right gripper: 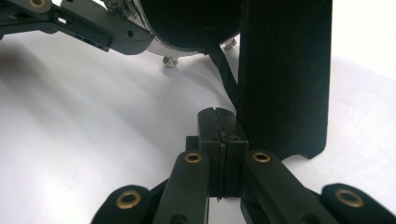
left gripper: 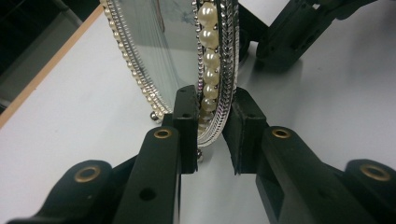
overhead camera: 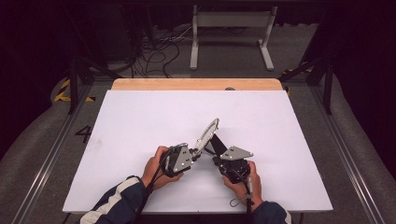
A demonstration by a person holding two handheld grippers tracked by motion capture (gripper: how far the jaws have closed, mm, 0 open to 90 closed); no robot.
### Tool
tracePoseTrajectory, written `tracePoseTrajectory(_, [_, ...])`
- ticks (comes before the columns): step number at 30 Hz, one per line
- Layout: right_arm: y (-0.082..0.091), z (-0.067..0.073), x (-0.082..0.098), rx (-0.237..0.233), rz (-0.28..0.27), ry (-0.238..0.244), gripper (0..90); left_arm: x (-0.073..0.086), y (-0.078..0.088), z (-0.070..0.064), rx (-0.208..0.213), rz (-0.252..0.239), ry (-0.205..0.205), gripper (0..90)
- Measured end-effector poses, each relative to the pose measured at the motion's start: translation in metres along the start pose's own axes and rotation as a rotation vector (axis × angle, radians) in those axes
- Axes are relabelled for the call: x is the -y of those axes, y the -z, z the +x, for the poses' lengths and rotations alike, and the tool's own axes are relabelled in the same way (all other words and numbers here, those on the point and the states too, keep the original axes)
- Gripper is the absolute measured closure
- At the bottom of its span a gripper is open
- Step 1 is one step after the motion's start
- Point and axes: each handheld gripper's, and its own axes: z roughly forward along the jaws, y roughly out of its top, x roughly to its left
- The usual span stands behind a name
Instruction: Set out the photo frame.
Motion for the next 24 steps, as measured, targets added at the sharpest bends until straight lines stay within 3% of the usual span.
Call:
tracePoseTrajectory(7, [0.0,-0.001,0.001,-0.004,0.001,0.006,90.0,0.003,-0.002,0.0,0.01,-0.02,0.043,74.0])
tracePoseTrajectory(12, [0.0,-0.001,0.001,-0.013,0.012,0.02,88.9,0.01,-0.011,0.002,0.018,0.015,0.071,69.4])
tracePoseTrajectory(24, [-0.001,-0.009,0.002,-0.029,0.039,0.037,90.0,0.009,-0.011,0.003,0.021,0.02,0.036,72.7])
